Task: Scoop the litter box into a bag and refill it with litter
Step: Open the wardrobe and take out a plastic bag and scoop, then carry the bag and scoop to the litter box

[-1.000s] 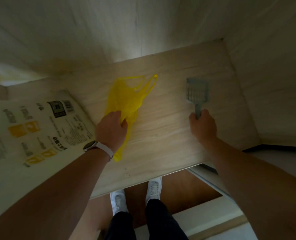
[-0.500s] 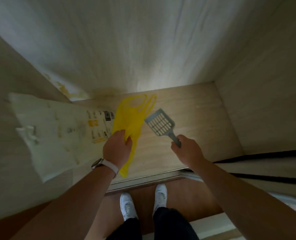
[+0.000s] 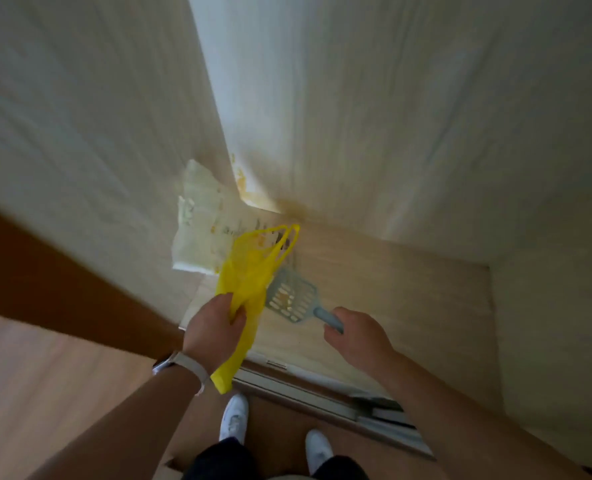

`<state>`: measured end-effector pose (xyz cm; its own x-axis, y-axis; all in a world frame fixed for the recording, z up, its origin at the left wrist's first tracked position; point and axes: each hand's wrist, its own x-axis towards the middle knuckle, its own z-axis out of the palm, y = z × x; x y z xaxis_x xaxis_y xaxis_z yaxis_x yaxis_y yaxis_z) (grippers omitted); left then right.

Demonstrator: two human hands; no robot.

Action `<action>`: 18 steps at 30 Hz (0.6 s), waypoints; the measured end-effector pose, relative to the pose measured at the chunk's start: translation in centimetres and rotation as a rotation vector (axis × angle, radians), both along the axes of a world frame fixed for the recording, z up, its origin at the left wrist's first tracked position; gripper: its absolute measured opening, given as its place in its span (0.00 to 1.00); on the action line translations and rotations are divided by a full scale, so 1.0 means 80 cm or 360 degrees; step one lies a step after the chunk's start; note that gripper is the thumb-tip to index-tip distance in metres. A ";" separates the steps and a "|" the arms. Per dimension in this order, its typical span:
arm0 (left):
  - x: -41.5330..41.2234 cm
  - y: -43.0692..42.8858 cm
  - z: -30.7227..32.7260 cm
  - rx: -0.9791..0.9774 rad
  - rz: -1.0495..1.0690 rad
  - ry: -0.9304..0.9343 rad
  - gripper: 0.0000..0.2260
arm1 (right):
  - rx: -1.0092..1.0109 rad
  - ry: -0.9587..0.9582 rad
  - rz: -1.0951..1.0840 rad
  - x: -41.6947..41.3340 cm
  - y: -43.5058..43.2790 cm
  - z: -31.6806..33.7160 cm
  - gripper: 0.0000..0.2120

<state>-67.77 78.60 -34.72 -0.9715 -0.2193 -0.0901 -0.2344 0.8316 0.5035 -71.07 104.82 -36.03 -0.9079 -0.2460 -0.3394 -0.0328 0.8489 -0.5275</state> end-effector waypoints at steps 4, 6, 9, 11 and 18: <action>0.063 -0.002 0.008 0.0009 0.0319 0.0023 0.06 | -0.0088 -0.0015 0.0255 0.017 -0.031 0.003 0.10; 0.102 -0.006 0.014 0.0026 0.0513 0.0047 0.06 | -0.0105 -0.0048 0.0423 0.032 -0.050 0.006 0.12; 0.156 -0.017 0.014 0.0012 0.0721 0.0015 0.08 | -0.0110 -0.0060 0.0608 0.050 -0.074 0.007 0.11; 0.192 -0.030 0.009 0.0002 0.0845 0.0009 0.13 | -0.0096 -0.0048 0.0775 0.063 -0.095 0.007 0.11; 0.306 -0.075 0.001 0.0100 0.1363 0.0024 0.14 | -0.0044 0.0004 0.1234 0.102 -0.198 0.014 0.13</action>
<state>-43.29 72.59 -34.67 -0.4748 -0.8726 -0.1149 -0.7615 0.3418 0.5506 -62.88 88.98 -34.88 -0.4734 -0.8198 -0.3224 -0.6134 0.5694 -0.5473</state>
